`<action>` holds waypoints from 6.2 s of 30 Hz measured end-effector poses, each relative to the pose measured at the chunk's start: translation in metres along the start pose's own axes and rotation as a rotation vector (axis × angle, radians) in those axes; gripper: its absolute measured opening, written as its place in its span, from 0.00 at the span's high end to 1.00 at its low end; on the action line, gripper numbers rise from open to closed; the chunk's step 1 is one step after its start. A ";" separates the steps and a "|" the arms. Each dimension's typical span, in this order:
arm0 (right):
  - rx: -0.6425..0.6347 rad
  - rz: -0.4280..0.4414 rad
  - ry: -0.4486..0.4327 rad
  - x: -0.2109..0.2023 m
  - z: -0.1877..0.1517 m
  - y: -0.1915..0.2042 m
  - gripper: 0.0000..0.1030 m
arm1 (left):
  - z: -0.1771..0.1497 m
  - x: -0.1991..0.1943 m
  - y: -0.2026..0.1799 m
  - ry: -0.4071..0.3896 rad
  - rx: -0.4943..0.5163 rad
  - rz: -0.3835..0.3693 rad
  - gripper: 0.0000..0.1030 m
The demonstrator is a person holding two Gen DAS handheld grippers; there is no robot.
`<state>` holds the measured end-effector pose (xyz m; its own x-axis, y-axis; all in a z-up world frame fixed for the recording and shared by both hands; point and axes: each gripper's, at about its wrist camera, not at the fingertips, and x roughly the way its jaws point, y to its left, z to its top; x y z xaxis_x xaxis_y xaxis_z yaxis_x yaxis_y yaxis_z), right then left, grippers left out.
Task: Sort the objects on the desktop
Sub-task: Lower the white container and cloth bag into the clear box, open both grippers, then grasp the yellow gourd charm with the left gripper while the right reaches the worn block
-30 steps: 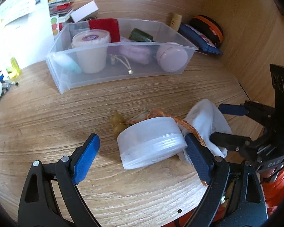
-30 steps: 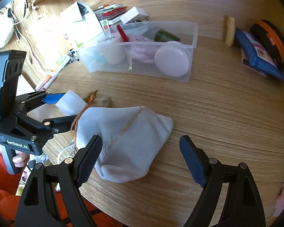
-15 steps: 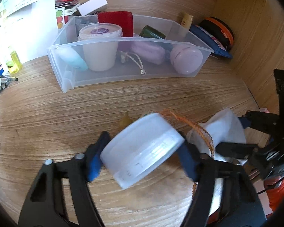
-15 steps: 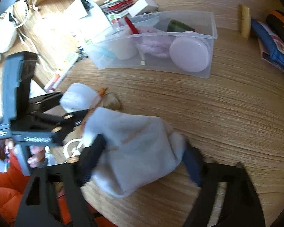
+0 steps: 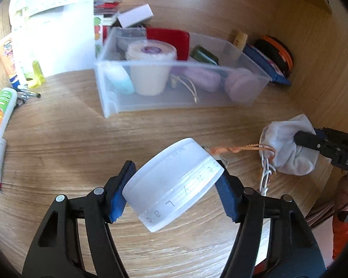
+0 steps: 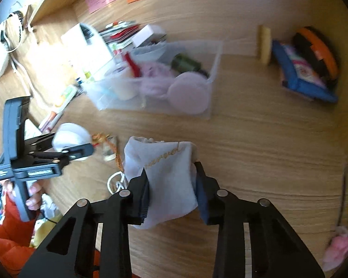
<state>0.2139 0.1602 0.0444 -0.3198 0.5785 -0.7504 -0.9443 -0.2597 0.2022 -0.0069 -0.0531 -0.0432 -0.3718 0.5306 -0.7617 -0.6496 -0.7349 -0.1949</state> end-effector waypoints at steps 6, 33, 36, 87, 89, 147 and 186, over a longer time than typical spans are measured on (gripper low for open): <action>0.025 -0.039 -0.034 -0.003 0.011 -0.007 0.75 | 0.014 -0.016 0.007 -0.051 -0.001 -0.010 0.35; 0.049 0.039 -0.271 -0.022 0.095 0.000 0.75 | 0.115 -0.038 0.027 -0.191 0.036 -0.059 0.35; 0.062 0.031 -0.266 -0.012 0.105 -0.004 0.75 | 0.126 -0.028 0.036 -0.183 0.031 -0.045 0.35; -0.039 -0.167 -0.216 0.046 0.124 0.018 0.26 | 0.148 0.006 0.038 -0.139 0.110 0.059 0.19; -0.045 -0.173 -0.226 0.038 0.121 0.022 0.24 | 0.143 -0.003 0.034 -0.153 0.120 0.051 0.14; -0.306 -0.063 0.153 0.097 0.018 0.100 0.45 | 0.007 0.023 0.039 0.116 0.242 0.002 0.08; -0.100 -0.037 -0.029 0.042 0.047 0.054 0.60 | 0.045 -0.012 0.010 -0.072 0.292 -0.090 0.71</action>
<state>0.1460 0.2069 0.0536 -0.2887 0.6106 -0.7374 -0.9433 -0.3134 0.1097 -0.0392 -0.0480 -0.0086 -0.3437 0.6243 -0.7015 -0.8410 -0.5370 -0.0659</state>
